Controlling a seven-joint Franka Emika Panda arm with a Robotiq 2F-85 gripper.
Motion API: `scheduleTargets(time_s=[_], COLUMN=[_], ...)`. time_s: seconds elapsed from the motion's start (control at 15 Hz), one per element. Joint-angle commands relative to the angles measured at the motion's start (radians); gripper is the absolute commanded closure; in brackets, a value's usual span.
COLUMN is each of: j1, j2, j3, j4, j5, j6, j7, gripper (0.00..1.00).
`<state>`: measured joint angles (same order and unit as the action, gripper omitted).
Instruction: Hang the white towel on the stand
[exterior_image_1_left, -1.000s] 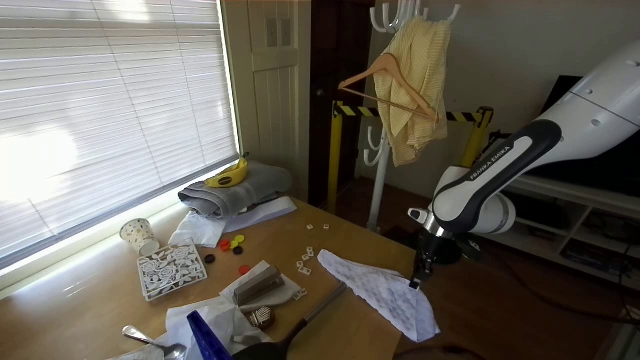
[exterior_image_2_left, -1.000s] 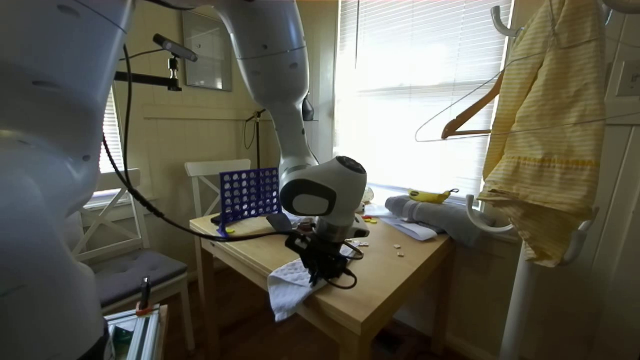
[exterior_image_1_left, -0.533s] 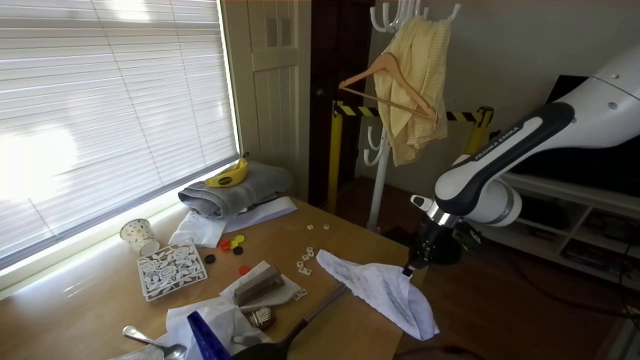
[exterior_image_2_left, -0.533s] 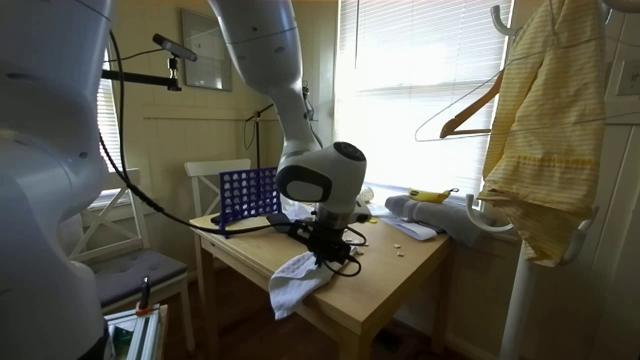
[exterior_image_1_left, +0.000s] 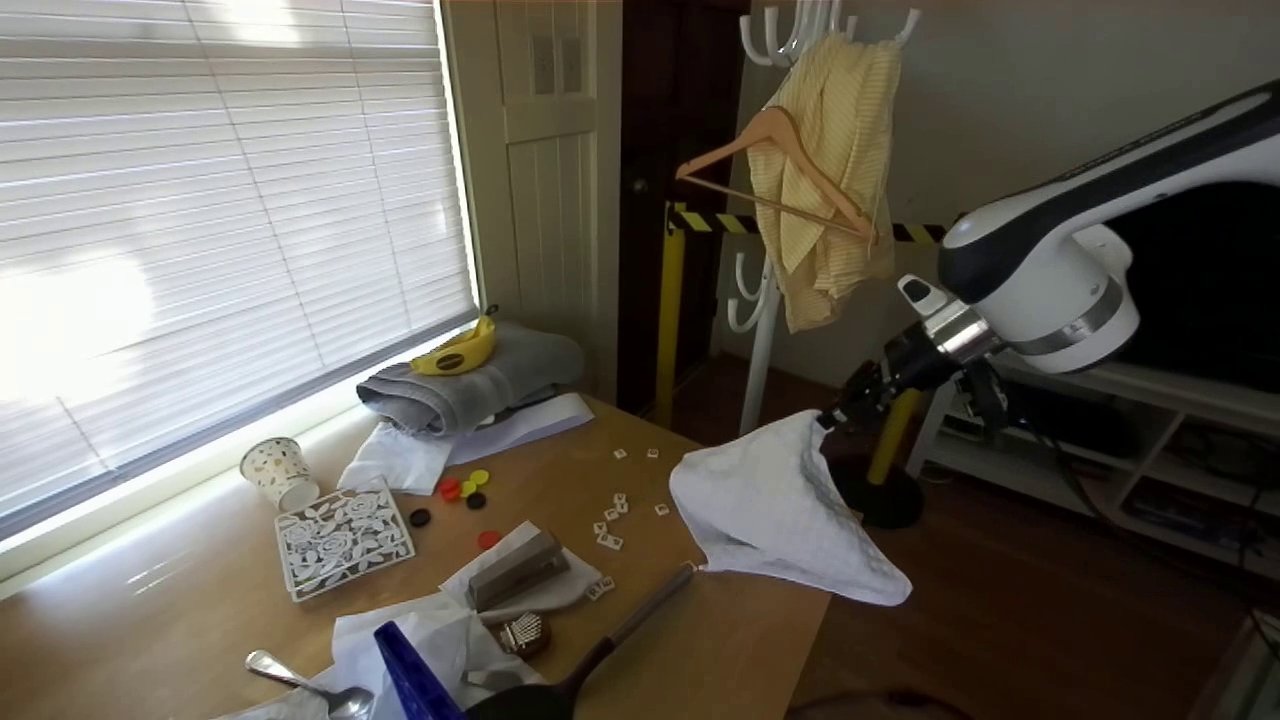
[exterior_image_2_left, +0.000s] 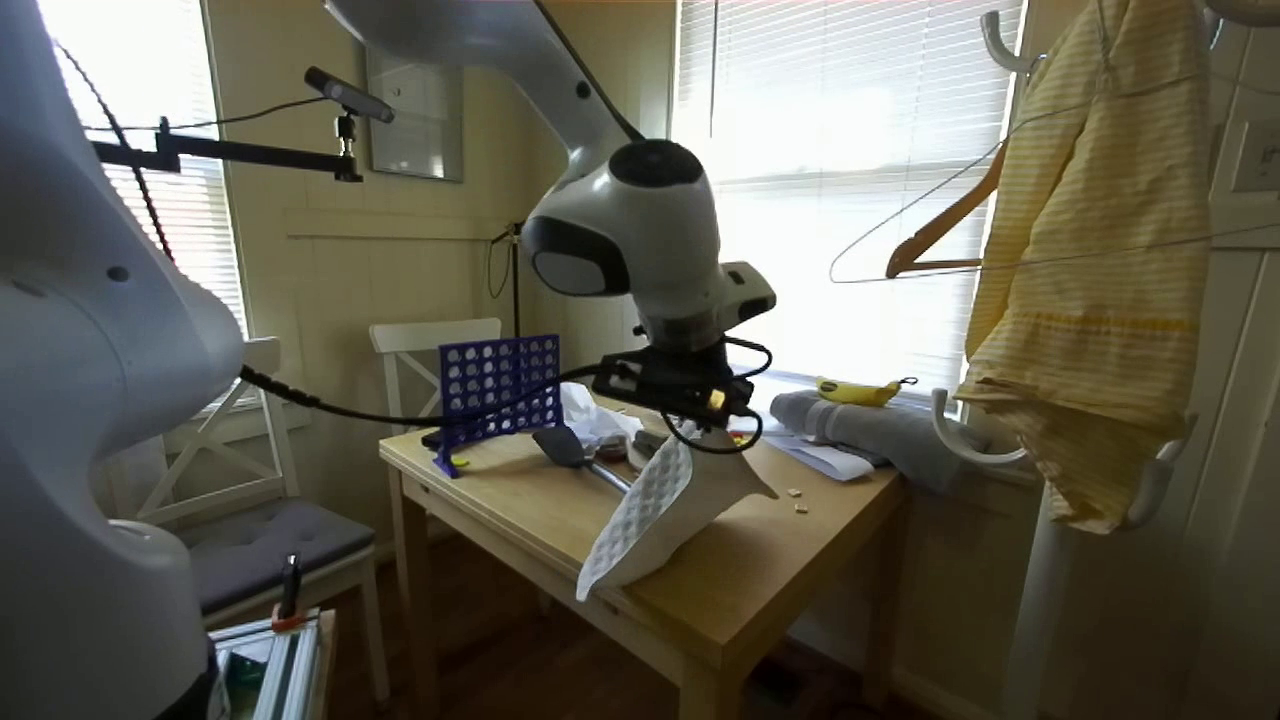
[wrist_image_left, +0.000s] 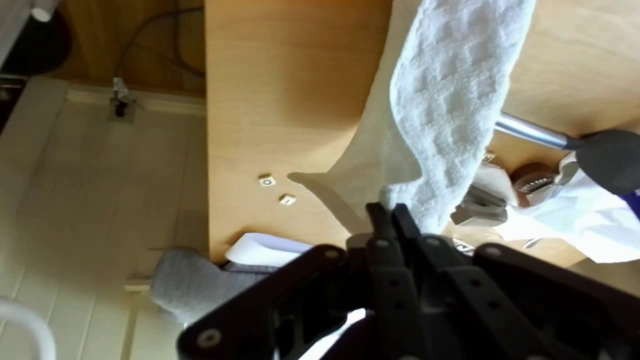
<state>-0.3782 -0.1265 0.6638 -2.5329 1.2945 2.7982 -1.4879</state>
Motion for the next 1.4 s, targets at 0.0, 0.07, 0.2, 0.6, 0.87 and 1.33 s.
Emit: scheduleTargets(time_s=[0.0,0.07,0.2,0.6,0.87,1.33], j1=[-0.007,-0.009,-0.014,-0.022,-0.016,-0.033], j2=[-0.172,-0.218,-0.292,-0.284,-0.251,-0.270], j3=[0.026,0.033,0.036,0.032,0.045,-0.005], j4=[-0.110,-0.125,-0.138,-0.151,-0.118,0.105], j5=[-0.131,-0.160,-0.185,-0.296,-0.265,-0.364], j6=[0.063,0.079,0.091,0.103,0.133,0.047], j7=[0.172,0.204,0.267,0.364,0.368,0.243], gripper=[0.99,0.99,0.99,0.95,0.99,0.99])
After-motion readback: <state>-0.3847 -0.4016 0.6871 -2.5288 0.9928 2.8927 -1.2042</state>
